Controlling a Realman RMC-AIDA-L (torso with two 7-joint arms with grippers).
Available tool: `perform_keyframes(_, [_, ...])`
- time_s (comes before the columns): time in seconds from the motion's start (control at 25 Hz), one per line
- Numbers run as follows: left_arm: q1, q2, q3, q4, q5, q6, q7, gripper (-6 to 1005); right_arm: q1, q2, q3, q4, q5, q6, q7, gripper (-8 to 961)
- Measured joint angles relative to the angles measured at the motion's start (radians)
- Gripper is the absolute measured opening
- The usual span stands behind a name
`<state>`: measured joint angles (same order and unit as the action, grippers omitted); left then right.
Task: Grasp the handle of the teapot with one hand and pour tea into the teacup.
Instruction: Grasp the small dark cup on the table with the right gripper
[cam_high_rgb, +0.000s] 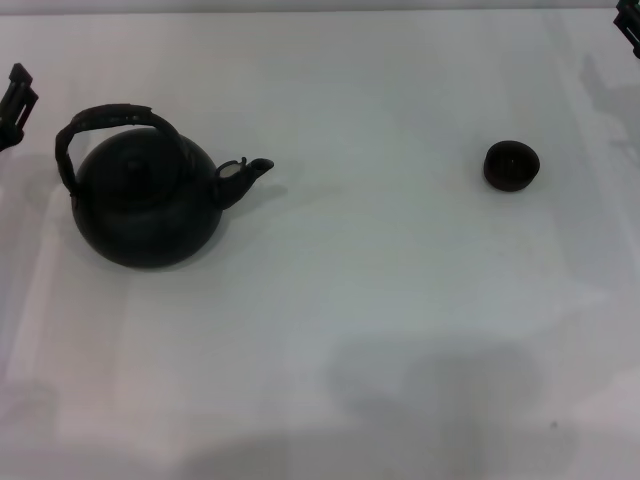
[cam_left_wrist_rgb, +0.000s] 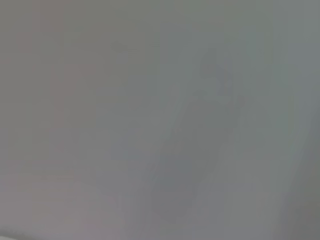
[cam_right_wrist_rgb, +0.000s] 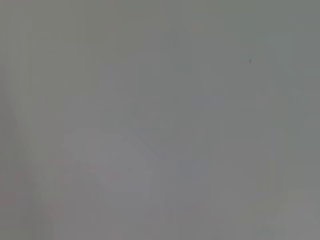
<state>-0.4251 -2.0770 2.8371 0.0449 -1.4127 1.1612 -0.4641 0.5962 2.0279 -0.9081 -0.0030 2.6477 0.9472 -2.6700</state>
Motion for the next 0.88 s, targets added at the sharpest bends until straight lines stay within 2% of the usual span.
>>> perform_keyframes(0.6, [-0.002,0.002,-0.004,-0.001,-0.001,0.000,-0.001,790,-0.003,0.000,-0.003,-0.005,0.011,-0.003,0.023,827])
perform_keyframes(0.76, [0.008,0.002,-0.005,-0.001,-0.005,0.020,-0.001,790,0.009,0.000,-0.043,-0.028,-0.002,-0.003,0.091,827])
perform_keyframes(0.88, [0.017,0.002,-0.005,-0.001,-0.005,0.036,-0.001,790,0.011,-0.006,-0.138,-0.069,-0.010,-0.017,0.174,827])
